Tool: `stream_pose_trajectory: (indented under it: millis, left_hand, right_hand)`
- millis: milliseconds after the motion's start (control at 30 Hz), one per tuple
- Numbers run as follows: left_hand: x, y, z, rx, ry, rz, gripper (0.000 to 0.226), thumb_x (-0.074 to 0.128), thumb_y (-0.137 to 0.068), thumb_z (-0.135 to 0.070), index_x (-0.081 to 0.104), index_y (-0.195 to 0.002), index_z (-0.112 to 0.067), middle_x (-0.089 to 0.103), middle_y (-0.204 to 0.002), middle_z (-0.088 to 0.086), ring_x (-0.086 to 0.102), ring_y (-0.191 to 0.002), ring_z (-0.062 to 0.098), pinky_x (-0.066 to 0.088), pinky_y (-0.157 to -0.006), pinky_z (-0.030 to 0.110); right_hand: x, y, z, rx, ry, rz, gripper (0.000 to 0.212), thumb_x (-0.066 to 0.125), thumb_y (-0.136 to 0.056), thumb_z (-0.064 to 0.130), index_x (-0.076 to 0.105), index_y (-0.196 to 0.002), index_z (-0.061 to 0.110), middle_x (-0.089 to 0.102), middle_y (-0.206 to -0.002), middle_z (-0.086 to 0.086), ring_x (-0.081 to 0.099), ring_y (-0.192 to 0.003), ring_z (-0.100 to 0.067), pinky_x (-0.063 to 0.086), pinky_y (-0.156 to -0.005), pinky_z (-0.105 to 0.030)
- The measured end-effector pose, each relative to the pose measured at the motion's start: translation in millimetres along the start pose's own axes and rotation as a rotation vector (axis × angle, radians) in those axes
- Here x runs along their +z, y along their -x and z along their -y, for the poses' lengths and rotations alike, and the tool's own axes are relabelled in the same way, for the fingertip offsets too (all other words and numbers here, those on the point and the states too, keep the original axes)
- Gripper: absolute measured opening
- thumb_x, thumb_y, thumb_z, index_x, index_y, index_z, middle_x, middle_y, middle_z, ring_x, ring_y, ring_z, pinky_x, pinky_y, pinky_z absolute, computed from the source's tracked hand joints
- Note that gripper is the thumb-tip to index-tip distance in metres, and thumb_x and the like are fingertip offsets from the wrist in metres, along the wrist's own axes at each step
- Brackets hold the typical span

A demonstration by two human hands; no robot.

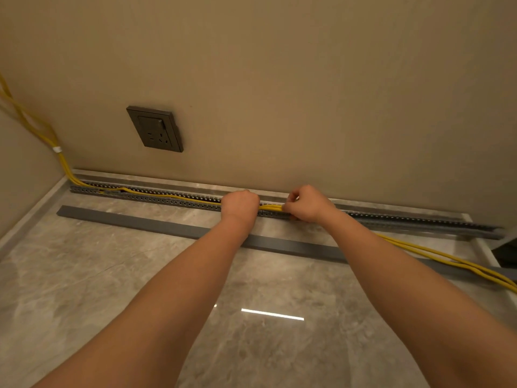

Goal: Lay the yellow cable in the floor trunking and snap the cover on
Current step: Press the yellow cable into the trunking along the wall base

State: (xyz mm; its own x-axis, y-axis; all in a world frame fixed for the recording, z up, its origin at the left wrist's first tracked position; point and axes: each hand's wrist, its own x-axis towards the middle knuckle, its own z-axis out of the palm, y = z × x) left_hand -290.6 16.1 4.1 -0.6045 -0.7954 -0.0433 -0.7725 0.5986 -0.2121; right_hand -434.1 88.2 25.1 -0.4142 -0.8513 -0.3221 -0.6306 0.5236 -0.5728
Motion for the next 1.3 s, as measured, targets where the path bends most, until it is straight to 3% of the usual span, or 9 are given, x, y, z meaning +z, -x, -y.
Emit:
stream_pose_trajectory:
  millis: [133, 267, 533, 700, 867, 1133, 1300]
  left_hand:
    - [-1, 1, -2, -0.016, -0.009, 0.017, 0.022, 0.056, -0.091, -0.004, 0.066, -0.108, -0.015, 0.066, -0.105, 0.005, 0.066, -0.093, 0.024, 0.041, -0.063, 0.031]
    - [-1, 3, -4, -0.024, -0.016, 0.027, 0.022, 0.056, -0.091, -0.006, 0.066, -0.109, -0.015, 0.066, -0.105, 0.005, 0.066, -0.093, 0.024, 0.041, -0.063, 0.030]
    - [-5, 8, -10, 0.059, -0.042, -0.100, 0.019, 0.057, -0.087, -0.006, 0.069, -0.097, -0.017, 0.066, -0.096, 0.002, 0.068, -0.084, 0.025, 0.038, -0.060, 0.028]
    - [0, 11, -29, 0.116, 0.140, -0.188, 0.021, 0.054, -0.088, -0.022, 0.070, -0.102, -0.021, 0.063, -0.099, 0.001, 0.065, -0.089, 0.026, 0.038, -0.058, 0.029]
    - [-3, 8, -52, 0.166, 0.266, -0.179, 0.022, 0.054, -0.091, -0.026, 0.070, -0.107, -0.024, 0.062, -0.101, 0.002, 0.064, -0.094, 0.025, 0.046, -0.065, 0.032]
    - [4, 7, -54, 0.156, 0.357, -0.204, 0.022, 0.057, -0.091, -0.034, 0.069, -0.106, -0.023, 0.061, -0.104, -0.001, 0.059, -0.099, 0.021, 0.047, -0.067, 0.034]
    - [2, 0, -56, 0.182, 0.290, -0.171, 0.020, 0.054, -0.093, -0.028, 0.070, -0.100, -0.019, 0.065, -0.100, 0.002, 0.063, -0.095, 0.025, 0.046, -0.064, 0.033]
  right_hand:
    - [-10, 3, -13, 0.005, -0.092, 0.011, 0.008, 0.065, -0.080, 0.019, 0.070, -0.084, 0.014, 0.073, -0.077, -0.007, 0.066, -0.075, -0.023, 0.057, -0.077, -0.043]
    - [-12, 3, -13, -0.030, 0.005, -0.032, 0.009, 0.066, -0.083, 0.017, 0.072, -0.088, 0.012, 0.072, -0.091, -0.009, 0.066, -0.086, -0.025, 0.057, -0.081, -0.043]
    - [-8, -1, -10, -0.027, 0.219, -0.105, 0.010, 0.061, -0.085, 0.014, 0.069, -0.083, 0.019, 0.069, -0.089, -0.005, 0.063, -0.086, -0.025, 0.048, -0.066, -0.032]
    - [-6, -7, -13, -0.008, 0.194, -0.102, 0.011, 0.059, -0.083, 0.013, 0.069, -0.080, 0.017, 0.071, -0.092, -0.009, 0.065, -0.089, -0.029, 0.049, -0.069, -0.030]
    - [-7, -12, -22, 0.034, 0.049, -0.080, 0.012, 0.065, -0.080, 0.015, 0.076, -0.083, 0.012, 0.074, -0.089, -0.013, 0.068, -0.087, -0.031, 0.058, -0.078, -0.038]
    - [-8, -11, -26, 0.020, -0.015, -0.025, 0.014, 0.064, -0.080, 0.008, 0.077, -0.080, 0.013, 0.069, -0.075, -0.007, 0.066, -0.078, -0.025, 0.054, -0.072, -0.035]
    - [-8, -6, -21, 0.017, 0.074, -0.041, 0.016, 0.062, -0.077, 0.012, 0.078, -0.079, 0.009, 0.074, -0.081, -0.015, 0.068, -0.079, -0.029, 0.051, -0.066, -0.031]
